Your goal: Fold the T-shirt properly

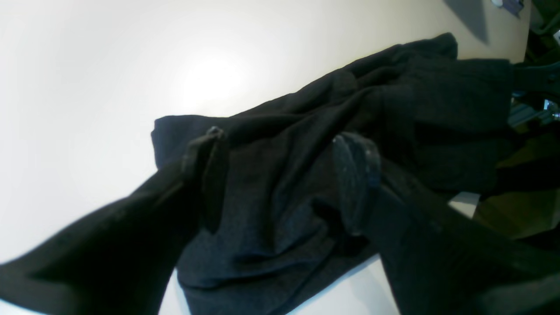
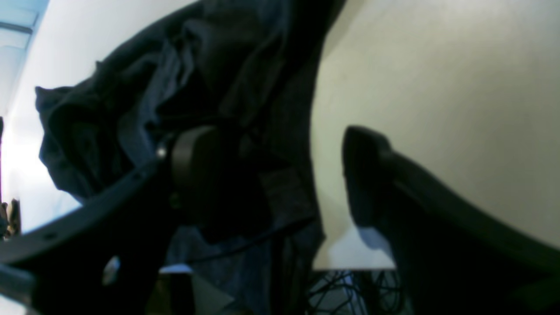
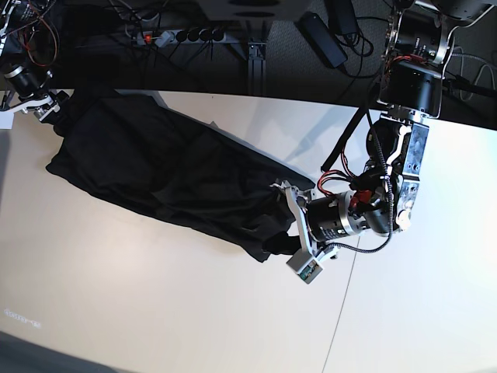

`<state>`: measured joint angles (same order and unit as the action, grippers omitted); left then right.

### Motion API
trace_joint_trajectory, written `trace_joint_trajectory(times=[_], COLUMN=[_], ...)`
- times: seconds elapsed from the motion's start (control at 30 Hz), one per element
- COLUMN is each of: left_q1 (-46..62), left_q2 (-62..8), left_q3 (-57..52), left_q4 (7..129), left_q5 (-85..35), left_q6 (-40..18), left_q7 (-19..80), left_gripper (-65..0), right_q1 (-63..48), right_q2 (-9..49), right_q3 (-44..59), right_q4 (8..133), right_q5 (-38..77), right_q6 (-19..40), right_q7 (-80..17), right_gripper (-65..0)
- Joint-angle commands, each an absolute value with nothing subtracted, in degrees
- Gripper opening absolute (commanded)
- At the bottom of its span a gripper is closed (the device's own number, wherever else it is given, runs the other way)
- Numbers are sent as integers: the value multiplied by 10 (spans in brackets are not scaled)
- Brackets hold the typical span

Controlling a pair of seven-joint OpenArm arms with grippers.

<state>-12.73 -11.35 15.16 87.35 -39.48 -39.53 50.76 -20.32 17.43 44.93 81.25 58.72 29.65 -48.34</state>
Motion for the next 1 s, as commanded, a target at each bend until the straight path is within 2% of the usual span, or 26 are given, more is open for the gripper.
trace_joint_trajectory(times=[0.0,0.23,0.53,0.73,0.97], left_q1=[-141,-141,-141,-141,-141], left_q2=[-116,-116,-116,-116,-116], left_q3=[150,150,150,150,150], left_q4=[883,883,883,883,883], left_q5=[-405,-405,-405,-405,-404], left_q6=[-400,-400,-400,-400,-400], left_q7=[495,495,495,495,495], left_gripper=[-244,-244,-244,-245,-245], right_q1=[-205,-206,-236,-240,-240], right_q2=[184,188,246,249,249], right_q3=[452,449,449,441,380], right_q4=[817,817,817,817,817], right_q5=[590,598,618,620,619], right_q6=[337,339,339,339,339], right_q7=[-493,-508,-527,-528,-530], right_gripper=[-215,-215,-215,-215,-215])
